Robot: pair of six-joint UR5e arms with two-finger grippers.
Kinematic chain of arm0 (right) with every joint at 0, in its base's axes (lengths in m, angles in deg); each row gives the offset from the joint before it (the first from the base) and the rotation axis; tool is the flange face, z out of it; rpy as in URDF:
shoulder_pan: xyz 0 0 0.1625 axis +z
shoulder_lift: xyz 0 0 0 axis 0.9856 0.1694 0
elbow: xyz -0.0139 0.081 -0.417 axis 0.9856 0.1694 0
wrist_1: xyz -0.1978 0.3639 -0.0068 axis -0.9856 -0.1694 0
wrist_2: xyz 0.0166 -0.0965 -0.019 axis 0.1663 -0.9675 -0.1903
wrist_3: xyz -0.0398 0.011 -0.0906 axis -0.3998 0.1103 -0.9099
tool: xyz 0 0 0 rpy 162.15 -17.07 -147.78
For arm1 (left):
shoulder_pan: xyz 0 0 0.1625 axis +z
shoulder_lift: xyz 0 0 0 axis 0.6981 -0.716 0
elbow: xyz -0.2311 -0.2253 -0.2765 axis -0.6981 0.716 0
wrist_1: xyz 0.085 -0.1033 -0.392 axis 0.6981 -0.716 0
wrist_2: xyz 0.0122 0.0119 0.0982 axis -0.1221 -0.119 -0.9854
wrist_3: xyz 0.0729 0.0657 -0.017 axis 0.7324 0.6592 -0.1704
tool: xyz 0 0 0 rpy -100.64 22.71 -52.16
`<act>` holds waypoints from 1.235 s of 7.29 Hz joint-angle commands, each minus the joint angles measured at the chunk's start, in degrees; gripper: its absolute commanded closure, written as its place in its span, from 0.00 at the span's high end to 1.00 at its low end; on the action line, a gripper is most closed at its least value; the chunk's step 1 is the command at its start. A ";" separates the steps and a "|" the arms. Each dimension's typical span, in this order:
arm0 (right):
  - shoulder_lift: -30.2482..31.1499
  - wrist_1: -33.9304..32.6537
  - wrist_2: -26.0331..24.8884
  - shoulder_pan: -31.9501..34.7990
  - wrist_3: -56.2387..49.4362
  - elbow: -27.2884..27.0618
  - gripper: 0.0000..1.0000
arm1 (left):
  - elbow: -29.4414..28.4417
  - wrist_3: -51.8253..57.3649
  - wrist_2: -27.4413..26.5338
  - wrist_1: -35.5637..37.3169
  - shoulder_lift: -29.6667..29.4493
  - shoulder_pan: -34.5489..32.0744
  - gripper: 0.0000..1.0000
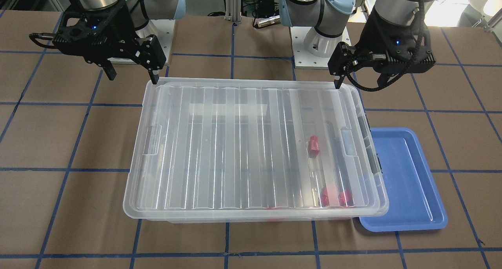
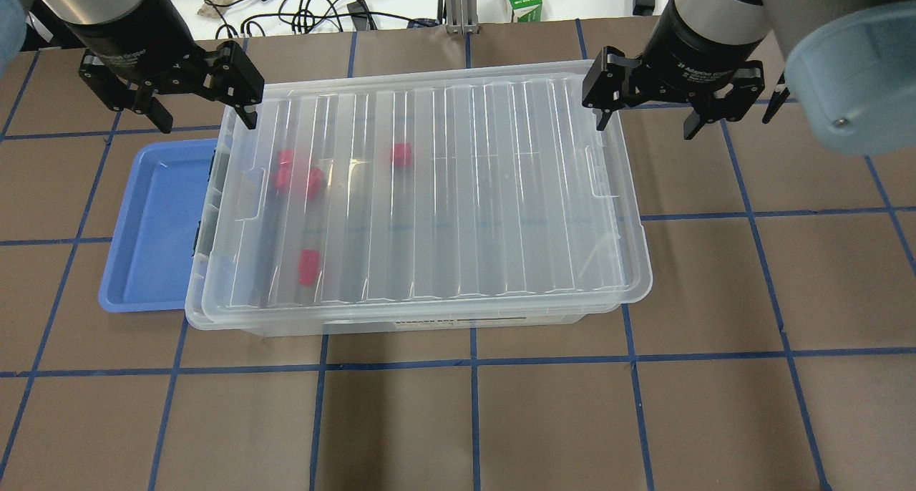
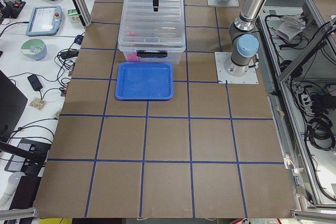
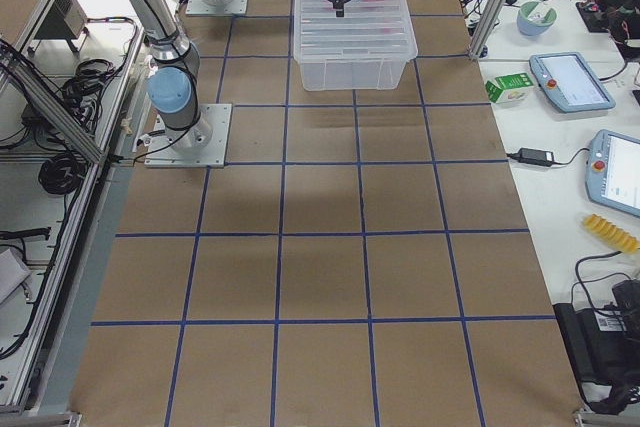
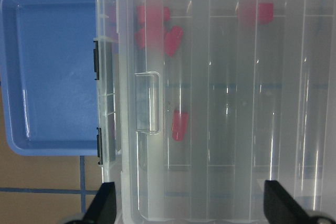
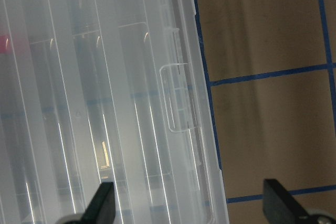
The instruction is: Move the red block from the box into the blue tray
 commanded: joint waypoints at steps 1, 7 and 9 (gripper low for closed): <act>0.00 0.07 0.01 -0.01 0.00 0.00 1.00 | 0.09 0.00 0.00 0.00 0.04 0.09 1.00; 0.00 0.24 -0.25 -2.72 -9.38 -0.70 1.00 | 0.09 0.00 -0.09 -0.26 -0.23 0.00 1.00; -1.22 -0.53 0.01 -2.82 -8.97 -5.06 1.00 | 0.09 0.00 0.00 -0.26 -0.23 0.00 1.00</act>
